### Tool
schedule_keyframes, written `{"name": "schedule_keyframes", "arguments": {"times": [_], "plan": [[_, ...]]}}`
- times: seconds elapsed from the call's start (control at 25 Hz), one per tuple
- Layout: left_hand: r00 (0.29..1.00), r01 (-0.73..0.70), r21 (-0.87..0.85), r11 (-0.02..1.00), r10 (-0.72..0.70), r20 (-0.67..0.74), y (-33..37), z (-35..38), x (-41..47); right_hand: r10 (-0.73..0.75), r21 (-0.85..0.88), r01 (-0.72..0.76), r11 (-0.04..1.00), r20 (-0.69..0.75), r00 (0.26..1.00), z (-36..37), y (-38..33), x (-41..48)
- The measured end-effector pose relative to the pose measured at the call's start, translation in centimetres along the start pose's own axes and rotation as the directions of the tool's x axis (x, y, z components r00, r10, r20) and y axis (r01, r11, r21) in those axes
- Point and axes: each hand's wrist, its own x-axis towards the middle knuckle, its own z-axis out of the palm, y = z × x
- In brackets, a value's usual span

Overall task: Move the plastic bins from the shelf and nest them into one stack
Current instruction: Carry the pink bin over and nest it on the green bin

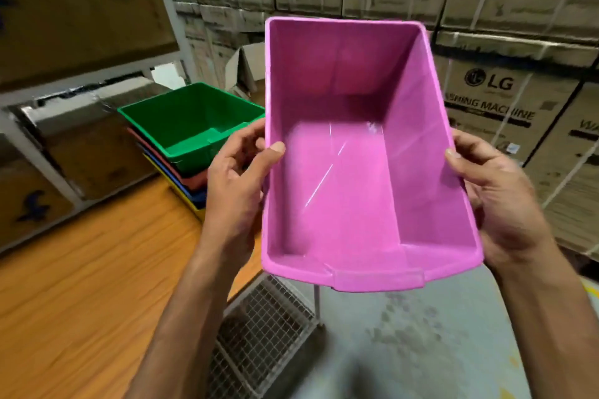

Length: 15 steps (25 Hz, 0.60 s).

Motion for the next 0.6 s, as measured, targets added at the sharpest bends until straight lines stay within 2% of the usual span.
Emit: {"name": "schedule_keyframes", "arguments": {"times": [0.24,0.44,0.6], "plan": [[0.961,-0.163,0.109,0.981,0.183,-0.207,4.7,-2.0,5.6,-0.031,0.056,0.016,0.998,0.280,0.960,7.5,-1.6,10.0],[0.873,-0.276,0.199,0.940,0.332,-0.358,6.7,-3.0,10.4,-0.054,0.051,0.033,0.998,0.481,0.875,13.9,-1.8,18.0],[0.834,-0.306,0.299,0.904,0.406,-0.375,7.7,-3.2,14.1,-0.062,-0.035,0.094,0.995,0.518,0.853,18.6,-1.4,24.1]]}}
